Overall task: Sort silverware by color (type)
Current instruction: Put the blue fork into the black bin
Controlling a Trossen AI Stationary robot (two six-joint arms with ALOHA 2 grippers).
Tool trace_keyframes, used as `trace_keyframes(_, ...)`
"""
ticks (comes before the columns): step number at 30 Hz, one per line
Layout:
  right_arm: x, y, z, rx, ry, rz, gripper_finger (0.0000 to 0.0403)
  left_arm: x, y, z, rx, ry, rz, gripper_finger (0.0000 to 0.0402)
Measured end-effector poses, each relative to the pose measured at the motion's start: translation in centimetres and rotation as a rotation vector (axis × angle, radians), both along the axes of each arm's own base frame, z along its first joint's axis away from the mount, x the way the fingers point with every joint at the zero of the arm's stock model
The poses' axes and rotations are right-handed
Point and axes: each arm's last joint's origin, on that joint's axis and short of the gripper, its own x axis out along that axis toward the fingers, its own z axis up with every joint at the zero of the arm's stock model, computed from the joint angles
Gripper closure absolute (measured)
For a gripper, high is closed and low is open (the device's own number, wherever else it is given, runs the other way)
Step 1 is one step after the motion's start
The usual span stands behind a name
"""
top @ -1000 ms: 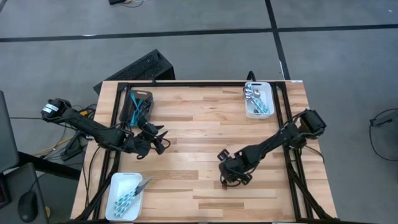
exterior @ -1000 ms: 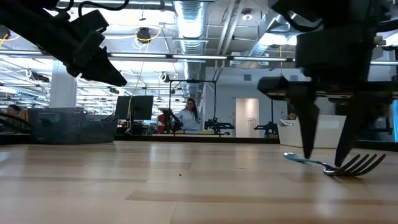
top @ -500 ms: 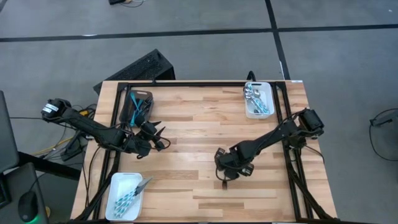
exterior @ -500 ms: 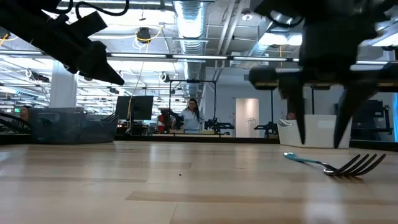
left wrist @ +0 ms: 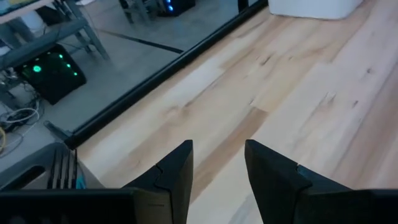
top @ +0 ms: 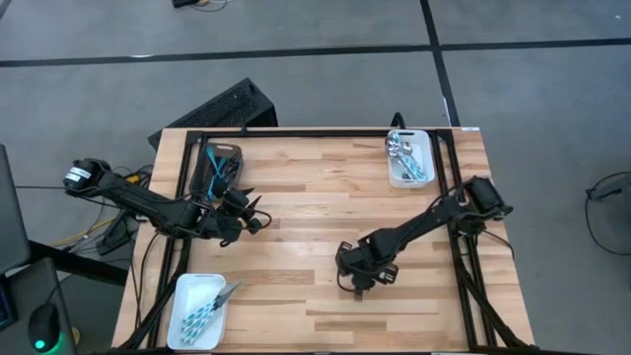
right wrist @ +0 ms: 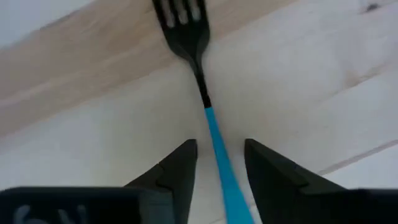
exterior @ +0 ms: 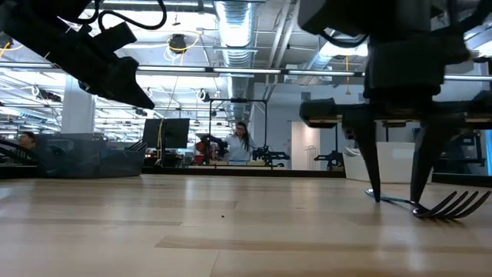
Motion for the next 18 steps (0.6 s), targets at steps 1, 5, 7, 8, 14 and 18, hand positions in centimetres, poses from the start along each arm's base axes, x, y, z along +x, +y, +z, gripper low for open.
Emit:
trace_keyframes(1, 0.1, -0.2, 0.1, 0.015, 0.008, -0.028, 0.0250, 0.0, 0.0, 0.0, -0.003, -0.005, 0.000, 0.0268)
trace_keyframes(5, 1.0, -1.2, 0.3, 0.086, 0.005, -0.166, 0.0324, 0.1, -0.1, 0.0, -0.036, -0.011, -0.013, 0.0268)
trace_keyframes(7, 1.3, -2.0, 0.3, 0.117, 0.015, -0.278, 0.0372, 0.1, -0.1, -0.1, -0.049, -0.010, -0.022, 0.0268)
trace_keyframes(8, 1.7, -2.3, 0.4, 0.136, 0.000, -0.337, 0.0384, 0.1, -0.1, -0.1, -0.051, -0.009, -0.024, 0.0268)
trace_keyframes(14, 3.2, -4.8, 1.1, 0.201, -0.105, -0.698, 0.0386, 0.1, -0.2, -0.2, -0.075, 0.003, -0.048, 0.0268)
trace_keyframes(18, 4.7, -5.7, 3.2, 0.272, -0.344, -0.877, 0.0387, 0.3, -0.4, -0.1, -0.129, -0.014, -0.096, 0.0268)
